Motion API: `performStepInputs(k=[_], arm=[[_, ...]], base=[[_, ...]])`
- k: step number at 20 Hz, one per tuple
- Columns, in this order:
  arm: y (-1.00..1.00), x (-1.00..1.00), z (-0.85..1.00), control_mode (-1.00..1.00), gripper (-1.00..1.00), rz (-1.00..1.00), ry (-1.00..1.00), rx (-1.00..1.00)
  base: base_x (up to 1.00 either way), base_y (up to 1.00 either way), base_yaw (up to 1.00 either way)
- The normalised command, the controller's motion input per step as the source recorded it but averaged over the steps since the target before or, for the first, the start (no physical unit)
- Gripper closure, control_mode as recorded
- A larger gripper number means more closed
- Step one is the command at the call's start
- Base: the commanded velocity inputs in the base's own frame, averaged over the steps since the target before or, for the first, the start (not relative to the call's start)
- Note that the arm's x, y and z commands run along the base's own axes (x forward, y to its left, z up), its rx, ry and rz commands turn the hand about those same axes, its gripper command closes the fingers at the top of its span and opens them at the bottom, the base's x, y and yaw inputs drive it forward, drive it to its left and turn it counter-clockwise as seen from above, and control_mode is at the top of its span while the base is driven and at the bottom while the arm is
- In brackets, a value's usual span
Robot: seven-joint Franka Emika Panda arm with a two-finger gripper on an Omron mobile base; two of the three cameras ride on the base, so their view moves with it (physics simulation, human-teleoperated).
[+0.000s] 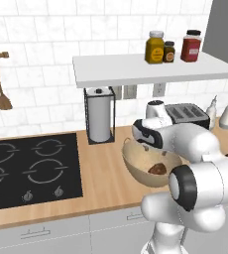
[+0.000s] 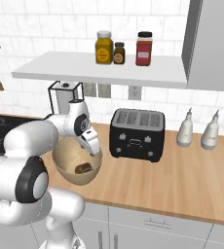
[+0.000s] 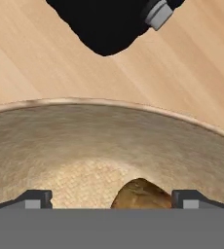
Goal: Open the cabinet, pick up the bread from the cabinet and place it in the basket. Then move the basket to the dining counter.
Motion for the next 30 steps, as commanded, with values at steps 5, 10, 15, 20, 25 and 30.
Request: performStepInputs(k=[5, 10, 15, 20, 25, 30], arm=[[0.01, -0.57, 0.84, -1.00, -1.00, 0.05, -0.12, 0.00], [0.37, -1.00, 0.34, -1.00, -1.00, 0.18, -0.02, -0.01], [0.90, -0.60, 0.00, -1.00, -1.00, 0.42, 0.04, -0.04], [0.36, 0.13, 0.00, -1.00, -1.00, 0.55, 0.07, -0.05], [0.19, 0.03, 0.00, -1.00, -1.00, 0.58, 0.14, -0.19], [0.06, 0.01, -0.08, -1.00, -1.00, 0.47, 0.20, -0.17]], base=[[0.00, 0.00, 0.00], [0.00, 0.00, 0.00], [0.00, 0.00, 0.00], [0.00, 0.00, 0.00], [0.00, 0.00, 0.00], [0.00, 0.00, 0.00]])
